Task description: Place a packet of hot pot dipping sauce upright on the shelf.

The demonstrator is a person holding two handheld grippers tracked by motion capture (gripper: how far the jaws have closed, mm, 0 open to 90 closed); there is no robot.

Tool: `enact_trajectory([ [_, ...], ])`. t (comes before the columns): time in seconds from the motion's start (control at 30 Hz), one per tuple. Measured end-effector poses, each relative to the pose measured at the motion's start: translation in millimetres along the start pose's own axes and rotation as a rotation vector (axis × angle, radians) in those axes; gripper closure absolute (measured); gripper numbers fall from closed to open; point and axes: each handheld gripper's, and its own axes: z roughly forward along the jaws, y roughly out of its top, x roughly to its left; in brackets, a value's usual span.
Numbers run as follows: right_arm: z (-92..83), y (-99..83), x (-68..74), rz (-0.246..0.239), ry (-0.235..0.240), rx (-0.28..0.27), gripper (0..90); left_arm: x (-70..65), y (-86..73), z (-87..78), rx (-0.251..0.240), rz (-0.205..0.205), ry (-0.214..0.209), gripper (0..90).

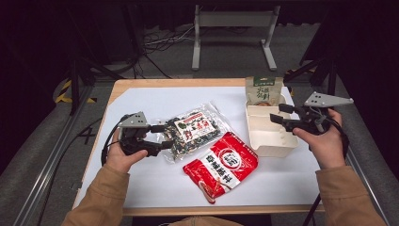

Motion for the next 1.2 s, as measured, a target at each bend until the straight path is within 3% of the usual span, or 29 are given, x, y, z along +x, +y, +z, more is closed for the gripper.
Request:
enact_trajectory([
  [0.27, -4.1, -16.6, 27.9, -0.037, 0.013, -0.005, 42.6, 2.2, -1.1, -4.7, 0.008, 0.004, 0.029, 30.2],
  [0.47, -0.9, -28.2, 42.1, -0.026, 0.040, 0.022, 42.1, 4.5, -2.1, -9.7, 0.012, -0.010, 0.043, 29.9],
  [0.6, 2.8, -32.0, 45.9, -0.030, 0.046, 0.071, 41.8, 5.7, -2.2, -11.7, 0.014, -0.010, 0.051, 29.8],
  [0.77, 7.2, -38.7, 54.7, -0.002, 0.062, 0.131, 40.2, 5.9, -2.3, -12.3, 0.019, -0.014, 0.054, 29.7],
  [0.93, 12.3, -45.6, 61.4, 0.059, 0.061, 0.219, 40.1, 6.2, -2.1, -13.4, 0.022, -0.015, 0.056, 29.4],
  [1.03, 15.7, -50.2, 64.8, 0.083, 0.078, 0.238, 40.7, 6.5, -2.2, -13.8, 0.023, -0.015, 0.058, 29.4],
  [1.2, 17.9, -58.1, 66.0, 0.112, 0.036, 0.258, 41.8, 6.8, -2.4, -14.2, 0.024, -0.013, 0.061, 29.1],
])
